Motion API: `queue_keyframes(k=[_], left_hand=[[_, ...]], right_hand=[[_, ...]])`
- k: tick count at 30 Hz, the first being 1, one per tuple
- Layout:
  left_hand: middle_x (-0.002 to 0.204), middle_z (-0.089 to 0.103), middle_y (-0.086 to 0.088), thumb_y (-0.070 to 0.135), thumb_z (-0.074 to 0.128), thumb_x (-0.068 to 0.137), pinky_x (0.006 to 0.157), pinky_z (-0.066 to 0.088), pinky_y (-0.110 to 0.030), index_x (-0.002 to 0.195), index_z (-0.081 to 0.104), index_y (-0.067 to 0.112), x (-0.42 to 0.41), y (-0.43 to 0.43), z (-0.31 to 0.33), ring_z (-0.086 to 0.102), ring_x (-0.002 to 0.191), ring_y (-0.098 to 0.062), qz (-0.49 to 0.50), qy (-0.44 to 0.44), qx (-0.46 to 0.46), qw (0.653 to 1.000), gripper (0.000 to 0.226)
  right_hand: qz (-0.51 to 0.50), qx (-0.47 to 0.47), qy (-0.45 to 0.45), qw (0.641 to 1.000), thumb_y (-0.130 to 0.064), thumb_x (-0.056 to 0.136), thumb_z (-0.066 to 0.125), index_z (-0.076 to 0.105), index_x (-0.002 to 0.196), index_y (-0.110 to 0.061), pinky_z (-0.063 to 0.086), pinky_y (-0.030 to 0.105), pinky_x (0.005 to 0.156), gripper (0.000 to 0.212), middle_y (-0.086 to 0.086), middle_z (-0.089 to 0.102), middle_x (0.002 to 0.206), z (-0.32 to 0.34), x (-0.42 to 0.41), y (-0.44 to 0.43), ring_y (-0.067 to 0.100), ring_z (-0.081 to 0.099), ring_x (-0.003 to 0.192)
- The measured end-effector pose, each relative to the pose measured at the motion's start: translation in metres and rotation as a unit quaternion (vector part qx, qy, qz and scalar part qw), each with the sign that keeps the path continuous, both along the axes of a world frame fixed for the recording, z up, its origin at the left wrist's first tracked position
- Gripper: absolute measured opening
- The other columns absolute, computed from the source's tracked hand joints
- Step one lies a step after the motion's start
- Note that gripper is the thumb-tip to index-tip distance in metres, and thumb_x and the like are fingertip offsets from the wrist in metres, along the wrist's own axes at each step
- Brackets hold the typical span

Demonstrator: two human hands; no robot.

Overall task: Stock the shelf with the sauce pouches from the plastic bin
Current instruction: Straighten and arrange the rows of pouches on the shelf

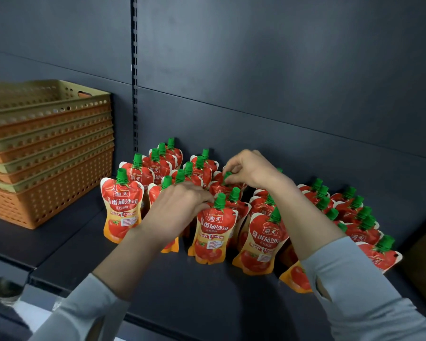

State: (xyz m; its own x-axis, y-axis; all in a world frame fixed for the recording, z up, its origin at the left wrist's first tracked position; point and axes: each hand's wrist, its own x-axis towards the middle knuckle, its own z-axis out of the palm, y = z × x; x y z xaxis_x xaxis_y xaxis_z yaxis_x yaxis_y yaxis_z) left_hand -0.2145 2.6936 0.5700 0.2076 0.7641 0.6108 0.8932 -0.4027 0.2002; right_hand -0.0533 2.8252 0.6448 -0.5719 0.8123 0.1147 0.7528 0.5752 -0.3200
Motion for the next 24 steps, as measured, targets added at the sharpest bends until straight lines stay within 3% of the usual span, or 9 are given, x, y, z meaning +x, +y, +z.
queue_keyframes(k=[4, 8, 11, 15, 24], left_hand=[[0.096, 0.072, 0.006, 0.023, 0.067, 0.089, 0.076, 0.050, -0.027, 0.101, 0.074, 0.018, -0.002, 0.000, 0.000, 0.064, 0.095, -0.014, 0.005, -0.001, 0.005, 1.000, 0.015], [0.099, 0.073, 0.005, 0.023, 0.065, 0.090, 0.080, 0.054, -0.030, 0.104, 0.073, 0.018, -0.003, -0.001, -0.001, 0.065, 0.097, -0.014, 0.002, 0.001, -0.004, 1.000, 0.017], [0.100, 0.073, 0.004, 0.023, 0.064, 0.091, 0.078, 0.054, -0.028, 0.105, 0.071, 0.018, -0.004, -0.003, -0.003, 0.067, 0.093, -0.012, 0.001, -0.024, -0.018, 1.000, 0.016], [0.097, 0.073, 0.005, 0.020, 0.064, 0.091, 0.075, 0.045, -0.015, 0.101, 0.072, 0.016, -0.006, -0.006, -0.003, 0.067, 0.089, -0.009, 0.002, -0.040, -0.031, 0.999, 0.013], [0.098, 0.074, 0.004, 0.019, 0.067, 0.089, 0.080, 0.052, -0.024, 0.102, 0.073, 0.016, -0.012, -0.011, -0.002, 0.068, 0.090, -0.011, 0.002, -0.042, -0.029, 0.999, 0.015]], right_hand=[[0.010, -0.004, 0.007, 1.000, -0.026, 0.078, 0.083, 0.077, 0.101, -0.024, 0.053, 0.032, 0.090, 0.024, 0.000, 0.069, 0.105, 0.000, -0.003, -0.005, 0.014, 0.064, 0.100], [0.007, 0.014, 0.065, 0.998, -0.031, 0.079, 0.081, 0.076, 0.096, -0.023, 0.056, 0.039, 0.092, 0.019, -0.006, 0.073, 0.094, 0.005, 0.010, -0.015, 0.010, 0.067, 0.092], [0.040, -0.015, 0.023, 0.999, -0.041, 0.081, 0.078, 0.078, 0.091, -0.026, 0.054, 0.037, 0.094, 0.018, -0.011, 0.074, 0.095, 0.007, 0.023, -0.030, 0.006, 0.065, 0.097], [0.031, -0.002, -0.080, 0.996, -0.038, 0.080, 0.079, 0.074, 0.110, -0.031, 0.050, 0.043, 0.098, 0.031, 0.002, 0.069, 0.113, -0.004, 0.024, -0.037, 0.020, 0.058, 0.113], [0.038, 0.048, -0.046, 0.997, -0.031, 0.083, 0.078, 0.076, 0.098, -0.017, 0.053, 0.038, 0.083, 0.021, 0.005, 0.070, 0.091, -0.007, -0.001, -0.052, 0.024, 0.064, 0.095]])
